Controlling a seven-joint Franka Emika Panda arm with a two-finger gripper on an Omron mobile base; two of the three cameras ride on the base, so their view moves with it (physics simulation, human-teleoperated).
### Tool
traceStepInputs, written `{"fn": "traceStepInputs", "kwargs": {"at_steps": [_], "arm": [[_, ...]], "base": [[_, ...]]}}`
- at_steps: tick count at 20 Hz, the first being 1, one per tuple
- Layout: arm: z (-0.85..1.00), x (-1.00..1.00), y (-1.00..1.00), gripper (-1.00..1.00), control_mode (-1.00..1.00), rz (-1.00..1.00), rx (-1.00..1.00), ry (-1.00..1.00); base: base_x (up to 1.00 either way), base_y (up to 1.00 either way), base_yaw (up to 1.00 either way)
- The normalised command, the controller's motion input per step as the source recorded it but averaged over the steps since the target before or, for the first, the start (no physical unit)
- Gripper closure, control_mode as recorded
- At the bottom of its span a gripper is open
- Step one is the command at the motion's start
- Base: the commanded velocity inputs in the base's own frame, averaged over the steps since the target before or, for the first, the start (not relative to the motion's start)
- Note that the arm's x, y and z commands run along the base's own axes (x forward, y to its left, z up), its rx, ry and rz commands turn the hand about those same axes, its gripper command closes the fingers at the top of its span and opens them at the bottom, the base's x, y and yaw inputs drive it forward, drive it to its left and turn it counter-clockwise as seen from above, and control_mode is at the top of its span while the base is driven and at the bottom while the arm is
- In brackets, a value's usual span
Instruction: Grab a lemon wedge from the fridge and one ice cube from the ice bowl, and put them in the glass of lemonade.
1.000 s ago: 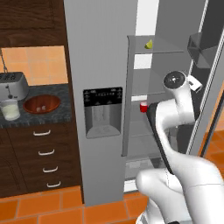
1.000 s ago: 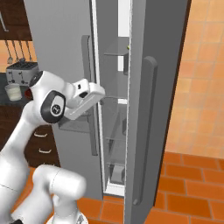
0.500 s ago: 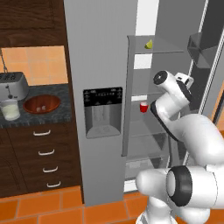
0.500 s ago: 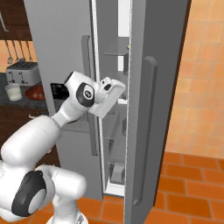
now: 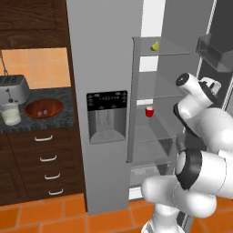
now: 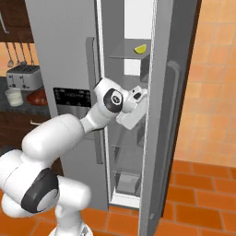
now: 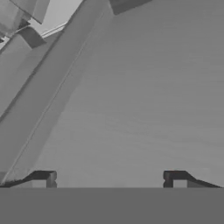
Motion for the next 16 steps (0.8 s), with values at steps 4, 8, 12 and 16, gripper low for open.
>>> {"fn": "traceStepInputs", "kwargs": {"at_steps": [4,8,12,16], "arm": [[0.29,-0.97,-0.19,-1.00,-1.00,0.01,-0.13,-0.43],[0.44,-0.73,0.91,-1.00,-1.00,0.01,-0.03,-0.59],[0.21,-0.60,1.00,-1.00,-1.00,0.00,0.20,-0.51],[0.10,-0.73,1.00,-1.00,-1.00,0.00,0.40,-0.41]], "base": [[0.00,0.00,0.00],[0.00,0.00,0.00],[0.00,0.00,0.00],[0.00,0.00,0.00]]}}
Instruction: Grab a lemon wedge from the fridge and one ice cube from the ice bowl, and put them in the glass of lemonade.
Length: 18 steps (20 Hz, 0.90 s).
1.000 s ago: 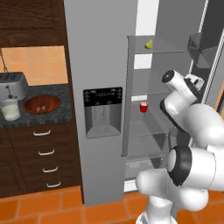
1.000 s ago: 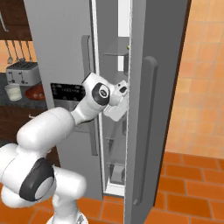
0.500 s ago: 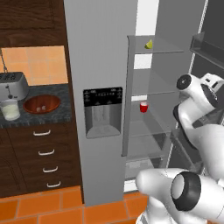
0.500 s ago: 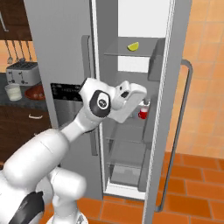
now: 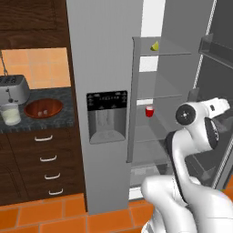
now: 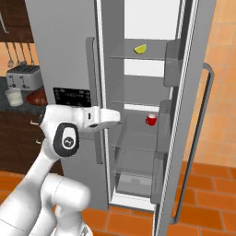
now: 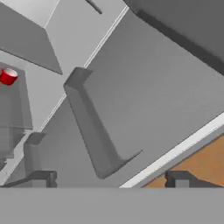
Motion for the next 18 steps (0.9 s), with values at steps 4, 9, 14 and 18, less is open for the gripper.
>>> {"fn": "traceStepInputs", "kwargs": {"at_steps": [4,9,14,18], "arm": [[0.00,-0.71,1.00,-1.00,-1.00,0.00,0.53,-0.23],[0.00,-0.51,0.98,-1.00,-1.00,0.15,0.59,-0.04],[-0.32,-0.40,0.50,-1.00,-1.00,0.33,0.50,-0.08],[-0.18,-0.02,0.03,-1.00,-1.00,0.25,0.29,-0.02]], "base": [[0.00,0.00,0.00],[0.00,0.00,0.00],[0.00,0.00,0.00],[0.00,0.00,0.00]]}}
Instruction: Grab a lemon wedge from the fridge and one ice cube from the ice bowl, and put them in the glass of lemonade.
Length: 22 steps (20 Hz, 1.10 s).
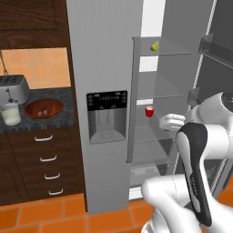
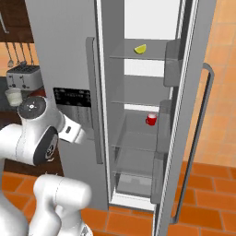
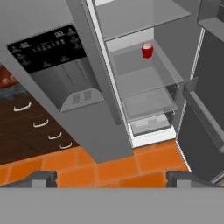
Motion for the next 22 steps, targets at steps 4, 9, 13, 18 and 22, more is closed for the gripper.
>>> {"fn": "traceStepInputs", "kwargs": {"at_steps": [4,9,13,18,22], "arm": [[-0.35,-0.20,0.13,-1.00,-1.00,0.04,-0.02,0.00],[-0.31,-0.42,0.03,-1.00,-1.00,0.01,-0.09,0.00],[-0.16,-0.16,-0.01,-1.00,-1.00,0.00,-0.01,0.00],[-0.03,-0.01,0.00,-1.00,-1.00,0.00,0.00,0.00],[-0.01,0.01,0.00,-1.00,-1.00,0.00,0.00,0.00]], "base": [[0.00,0.00,0.00],[0.00,0.00,0.00],[0.00,0.00,0.00],[0.00,0.00,0.00],[0.00,0.00,0.00]]}}
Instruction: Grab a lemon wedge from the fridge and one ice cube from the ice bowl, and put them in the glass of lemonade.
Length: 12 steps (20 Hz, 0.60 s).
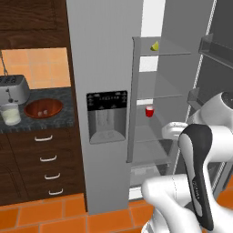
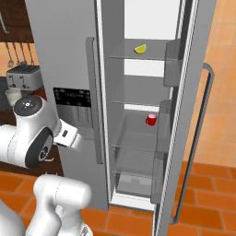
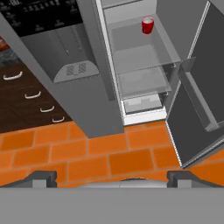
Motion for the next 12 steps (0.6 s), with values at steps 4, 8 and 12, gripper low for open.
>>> {"fn": "traceStepInputs", "kwargs": {"at_steps": [4,8,12], "arm": [[-0.01,0.01,0.00,-1.00,-1.00,0.00,0.00,0.00],[0.00,0.00,-0.03,-1.00,1.00,0.00,0.00,0.01],[0.00,0.00,0.00,-1.00,1.00,0.00,0.00,0.00]], "base": [[0.00,0.00,0.00],[0.00,-0.23,-0.02],[0.20,-0.59,-0.13]]}}
